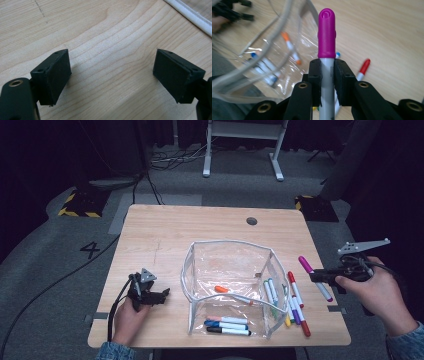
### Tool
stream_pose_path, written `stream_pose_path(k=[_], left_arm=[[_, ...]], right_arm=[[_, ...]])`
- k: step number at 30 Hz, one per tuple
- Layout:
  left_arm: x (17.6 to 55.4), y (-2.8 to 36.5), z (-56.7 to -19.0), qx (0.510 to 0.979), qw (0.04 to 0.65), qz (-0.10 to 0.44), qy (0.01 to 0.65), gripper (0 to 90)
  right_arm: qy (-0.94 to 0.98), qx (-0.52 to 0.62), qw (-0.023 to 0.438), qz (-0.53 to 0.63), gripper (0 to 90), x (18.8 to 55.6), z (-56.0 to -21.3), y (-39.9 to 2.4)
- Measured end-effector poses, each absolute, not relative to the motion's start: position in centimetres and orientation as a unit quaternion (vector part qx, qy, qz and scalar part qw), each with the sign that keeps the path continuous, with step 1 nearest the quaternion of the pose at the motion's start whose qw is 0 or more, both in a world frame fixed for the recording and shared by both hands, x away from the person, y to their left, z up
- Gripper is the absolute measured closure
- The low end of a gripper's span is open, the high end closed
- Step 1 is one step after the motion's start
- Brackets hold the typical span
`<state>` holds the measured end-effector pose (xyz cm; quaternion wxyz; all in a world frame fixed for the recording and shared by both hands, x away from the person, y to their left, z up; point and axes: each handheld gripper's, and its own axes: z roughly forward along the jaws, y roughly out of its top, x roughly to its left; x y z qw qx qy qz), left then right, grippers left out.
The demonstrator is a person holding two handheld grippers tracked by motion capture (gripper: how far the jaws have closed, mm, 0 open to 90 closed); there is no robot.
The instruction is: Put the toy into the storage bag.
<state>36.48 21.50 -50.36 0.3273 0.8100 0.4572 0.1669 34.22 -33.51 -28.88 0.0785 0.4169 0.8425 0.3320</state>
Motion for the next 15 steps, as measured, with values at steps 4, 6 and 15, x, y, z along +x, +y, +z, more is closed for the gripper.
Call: stream_pose_path(k=[4,6,15], left_arm=[[36.5,21.5,-50.4,0.810,0.327,0.167,0.457,14.9],[36.5,21.5,-50.4,0.810,0.328,0.166,0.457,14.9],[36.5,21.5,-50.4,0.810,0.327,0.167,0.457,14.9]], right_arm=[[0.856,0.378,0.077,0.344,77.0,34.2,-26.3,-31.2],[0.863,0.364,0.073,0.344,77.0,34.2,-25.7,-30.1],[0.893,0.297,0.051,0.334,77.0,35.0,-24.8,-25.0]])
